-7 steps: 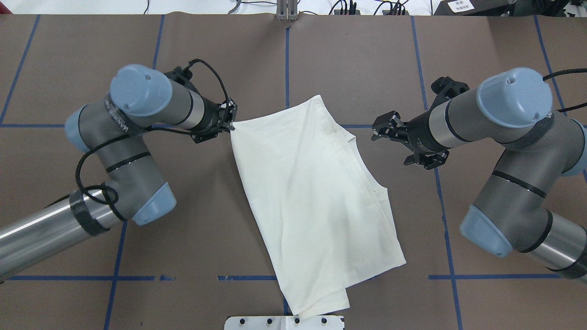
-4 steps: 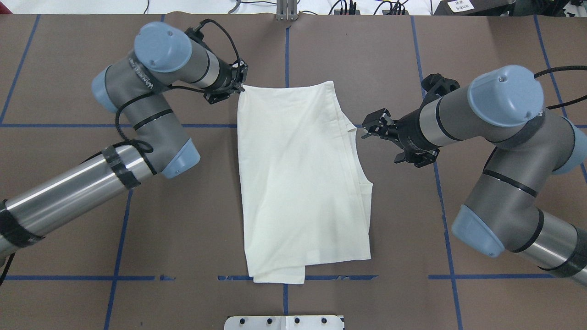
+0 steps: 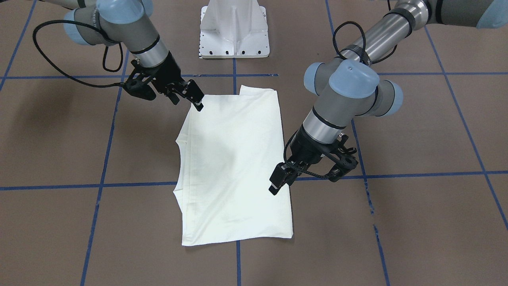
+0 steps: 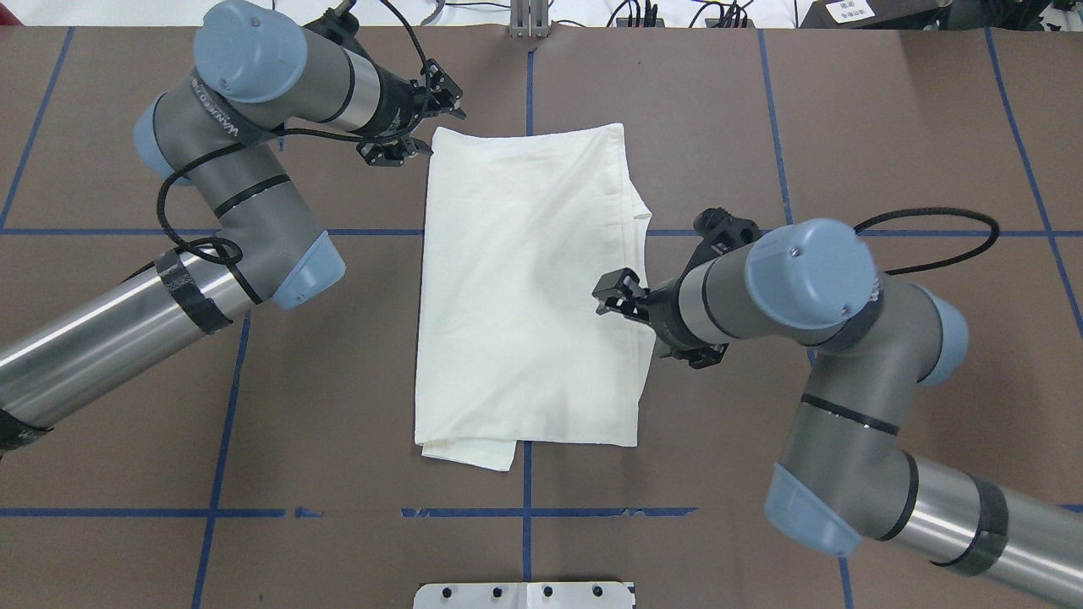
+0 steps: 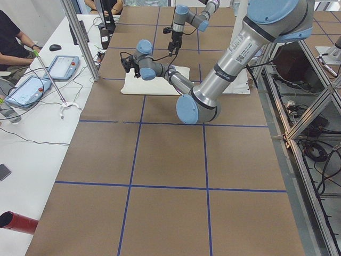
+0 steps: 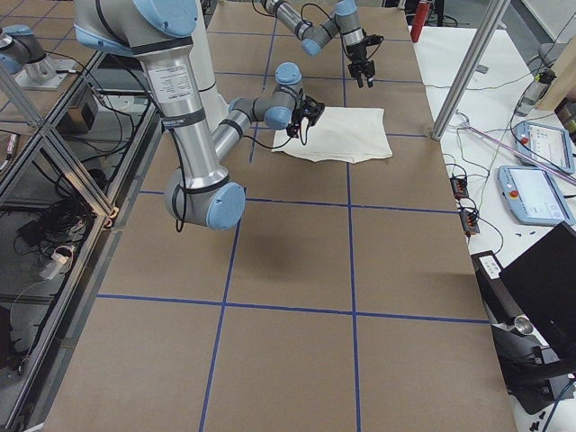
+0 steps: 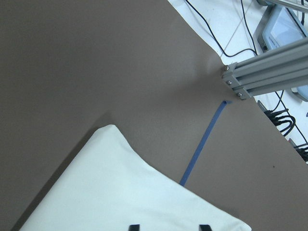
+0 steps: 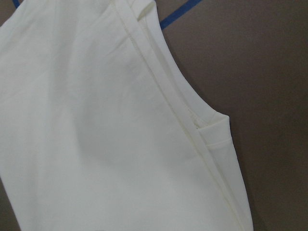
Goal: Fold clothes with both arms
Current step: 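Release the bundle with the left gripper while the right gripper presses its side edge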
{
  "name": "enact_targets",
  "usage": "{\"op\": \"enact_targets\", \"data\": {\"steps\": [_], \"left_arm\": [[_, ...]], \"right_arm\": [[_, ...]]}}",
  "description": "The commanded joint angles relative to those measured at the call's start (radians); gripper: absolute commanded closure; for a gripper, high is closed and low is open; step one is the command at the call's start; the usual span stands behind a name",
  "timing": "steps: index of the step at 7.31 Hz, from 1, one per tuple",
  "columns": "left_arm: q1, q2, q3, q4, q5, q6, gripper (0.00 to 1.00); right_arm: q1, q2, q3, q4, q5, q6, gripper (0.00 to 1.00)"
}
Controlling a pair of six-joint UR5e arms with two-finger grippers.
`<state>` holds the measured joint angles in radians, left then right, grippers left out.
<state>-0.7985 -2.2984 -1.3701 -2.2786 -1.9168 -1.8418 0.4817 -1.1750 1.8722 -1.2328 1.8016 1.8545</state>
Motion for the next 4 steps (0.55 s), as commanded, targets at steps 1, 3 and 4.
{"op": "enact_targets", "data": {"steps": [1,3,4], "left_arm": [[0.01,0.02,-0.029,0.002,-0.007,-0.001,0.31],[0.012,0.019,-0.029,0.002,-0.007,-0.001,0.31],[0.012,0.017,-0.029,0.002,-0.008,-0.001,0.31]], "right_arm": [[-0.11,0.026,-0.085,0.0,-0.132,0.051,0.01],[-0.114,0.014,-0.091,-0.01,-0.134,0.051,0.06],[-0.117,0.009,-0.093,-0.011,-0.134,0.051,0.07]]}}
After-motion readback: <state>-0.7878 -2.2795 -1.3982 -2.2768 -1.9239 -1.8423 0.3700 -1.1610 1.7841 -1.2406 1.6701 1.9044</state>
